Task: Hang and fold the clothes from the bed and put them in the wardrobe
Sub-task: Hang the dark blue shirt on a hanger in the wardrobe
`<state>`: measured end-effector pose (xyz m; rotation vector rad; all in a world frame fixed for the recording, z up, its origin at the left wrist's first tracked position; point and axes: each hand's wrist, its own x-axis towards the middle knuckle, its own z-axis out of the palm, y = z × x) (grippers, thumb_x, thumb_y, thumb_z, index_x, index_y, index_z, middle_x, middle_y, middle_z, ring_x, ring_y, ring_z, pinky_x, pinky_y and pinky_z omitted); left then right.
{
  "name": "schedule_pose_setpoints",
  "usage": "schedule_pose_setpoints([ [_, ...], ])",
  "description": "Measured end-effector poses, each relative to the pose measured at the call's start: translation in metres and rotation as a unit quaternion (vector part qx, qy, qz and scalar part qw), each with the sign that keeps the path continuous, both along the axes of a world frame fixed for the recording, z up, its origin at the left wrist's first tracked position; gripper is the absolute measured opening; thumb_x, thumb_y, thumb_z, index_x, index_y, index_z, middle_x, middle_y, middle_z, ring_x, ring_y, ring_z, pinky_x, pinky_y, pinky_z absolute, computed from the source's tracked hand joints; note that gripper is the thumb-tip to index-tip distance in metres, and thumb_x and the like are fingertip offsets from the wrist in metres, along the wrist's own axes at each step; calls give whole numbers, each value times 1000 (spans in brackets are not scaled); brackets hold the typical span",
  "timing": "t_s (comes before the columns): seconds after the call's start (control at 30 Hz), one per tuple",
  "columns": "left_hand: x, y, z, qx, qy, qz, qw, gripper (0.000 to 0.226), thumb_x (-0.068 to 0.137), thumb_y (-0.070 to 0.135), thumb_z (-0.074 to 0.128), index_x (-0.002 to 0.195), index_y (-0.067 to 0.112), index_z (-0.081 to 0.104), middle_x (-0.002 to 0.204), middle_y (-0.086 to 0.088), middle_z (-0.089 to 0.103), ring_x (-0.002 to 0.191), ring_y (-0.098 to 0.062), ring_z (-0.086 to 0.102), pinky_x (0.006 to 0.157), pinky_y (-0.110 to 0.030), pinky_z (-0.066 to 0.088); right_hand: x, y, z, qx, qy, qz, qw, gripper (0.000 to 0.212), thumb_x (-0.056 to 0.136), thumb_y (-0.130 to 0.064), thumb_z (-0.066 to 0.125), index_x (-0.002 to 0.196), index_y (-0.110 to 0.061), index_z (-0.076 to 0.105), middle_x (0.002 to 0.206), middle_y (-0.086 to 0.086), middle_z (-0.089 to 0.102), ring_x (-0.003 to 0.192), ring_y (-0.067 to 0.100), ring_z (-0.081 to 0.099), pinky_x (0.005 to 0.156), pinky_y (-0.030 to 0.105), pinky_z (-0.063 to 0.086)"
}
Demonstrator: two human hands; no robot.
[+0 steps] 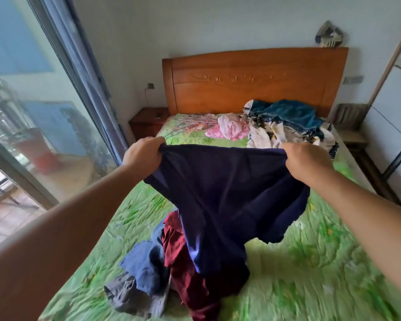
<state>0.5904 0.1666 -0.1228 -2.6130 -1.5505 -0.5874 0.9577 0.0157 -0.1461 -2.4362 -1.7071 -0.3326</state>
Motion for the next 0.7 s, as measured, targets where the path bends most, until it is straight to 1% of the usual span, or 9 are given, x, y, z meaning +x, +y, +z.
schedule_pose_setpoints([
  [0.13,-1,-17,9,-11,-103,19,994,19,83,3,48,89,17,58,84,-5,57,80,-31,56,67,-33,38,-5,-1,-2,-32,44,22,998,8,91,-12,42,94,-17,48,101,14,63,82,35,57,68,40,46],
  [0.2,4,-29,14,-16,-131,40,990,19,85,2,46,93,12,60,84,-7,58,79,-28,52,68,-32,36,-14,-1,-2,-49,43,38,997,20,95,-33,44,106,-17,49,103,11,61,91,36,60,72,40,46],
  [0.27,5,-41,17,-19,-128,47,991,19,85,3,46,94,11,61,85,-6,59,79,-27,51,68,-31,36,-22,-6,-2,-55,17,48,997,37,94,-57,46,107,-22,47,94,6,57,97,35,63,71,39,45],
  [0.3,6,-48,20,-22,-122,50,991,19,85,4,46,94,11,61,84,-5,58,79,-27,51,68,-31,36,-26,-9,-2,-56,2,47,997,39,94,-61,47,106,-24,47,93,5,58,97,34,64,70,38,43],
  [0.33,6,-54,22,-24,-120,53,991,19,85,4,46,93,12,60,83,-3,57,79,-27,51,68,-31,36,-27,-10,-3,-57,-7,42,997,34,96,-57,47,107,-25,50,97,6,62,98,34,64,69,37,42],
  [0.43,9,-72,31,-23,-127,49,990,18,84,8,46,93,15,60,81,0,57,79,-27,53,65,-31,36,-30,-19,-4,-52,10,27,998,20,96,-19,47,111,-19,60,110,10,66,100,35,64,69,36,42],
  [0.53,18,-90,42,-22,-142,26,989,21,83,11,47,94,21,61,78,3,57,77,-26,56,63,-30,36,-32,-41,-3,69,55,92,992,15,81,4,51,86,-8,58,93,10,61,86,35,60,63,38,49],
  [0.6,25,-102,50,-18,-155,5,988,21,82,12,49,95,21,63,77,3,58,75,-26,56,62,-31,39,-37,-57,4,116,59,120,984,15,77,7,55,81,-7,57,81,9,60,76,35,60,58,38,49],
  [0.7,32,-121,58,-10,-153,-31,988,22,81,13,51,97,22,63,82,-2,63,75,-28,57,62,-34,45,-49,-77,17,101,25,97,990,21,79,5,52,90,-14,54,72,5,55,70,33,60,56,34,42],
])
